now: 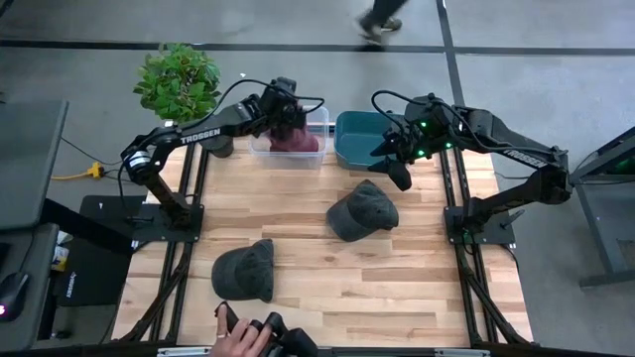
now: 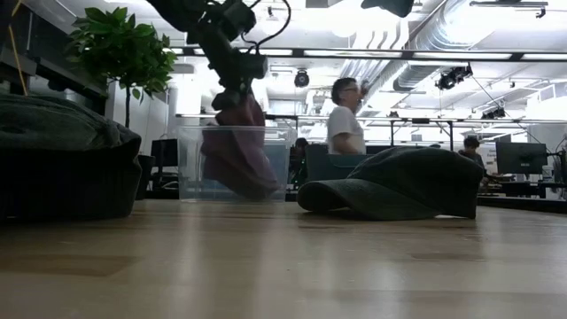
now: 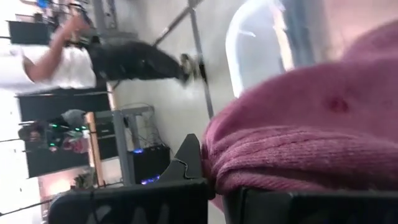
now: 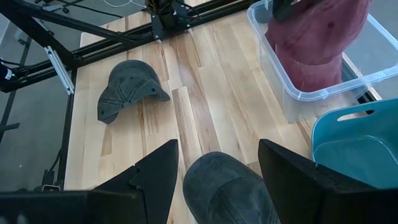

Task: Pick & Place hat
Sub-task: Put the red cap into the transparent bin

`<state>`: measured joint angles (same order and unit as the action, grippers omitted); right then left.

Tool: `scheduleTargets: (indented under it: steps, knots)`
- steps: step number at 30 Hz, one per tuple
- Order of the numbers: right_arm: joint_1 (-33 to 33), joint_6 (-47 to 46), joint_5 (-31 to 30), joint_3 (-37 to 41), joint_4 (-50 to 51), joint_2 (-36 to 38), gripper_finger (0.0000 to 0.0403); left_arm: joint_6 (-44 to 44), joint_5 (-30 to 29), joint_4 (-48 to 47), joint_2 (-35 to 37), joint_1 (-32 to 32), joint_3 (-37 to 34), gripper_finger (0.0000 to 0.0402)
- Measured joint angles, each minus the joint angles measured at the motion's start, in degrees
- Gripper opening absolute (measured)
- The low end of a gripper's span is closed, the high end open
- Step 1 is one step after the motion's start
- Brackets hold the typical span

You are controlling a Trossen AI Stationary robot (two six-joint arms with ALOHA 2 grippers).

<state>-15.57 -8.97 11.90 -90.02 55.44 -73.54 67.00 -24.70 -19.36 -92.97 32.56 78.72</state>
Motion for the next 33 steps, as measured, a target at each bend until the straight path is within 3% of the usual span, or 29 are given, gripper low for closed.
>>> scheduleTargets:
  steps: [4, 17, 23, 33]
  knots:
    - [0.0, 0.0, 0.0, 0.0, 0.0, 0.0, 0.0216, -2.35, -0.68, -4.11, 0.02, 0.07, 0.0, 0.0]
    - [0.0, -0.06, 0.0, 0.0, -0.03, 0.0, 0.0216, -10.48, 4.66, -9.49, 0.02, 0.07, 0.0, 0.0001]
    - [0.0, -0.11, 0.0, 0.0, -0.04, 0.0, 0.0216, -12.02, 3.22, -15.99, 0.02, 0.07, 0.0, 0.0005]
    - [0.0, -0.22, 0.0, 0.0, -0.05, 0.0, 0.0216, -12.11, -0.95, -14.43, 0.24, 0.07, -0.02, 0.0006]
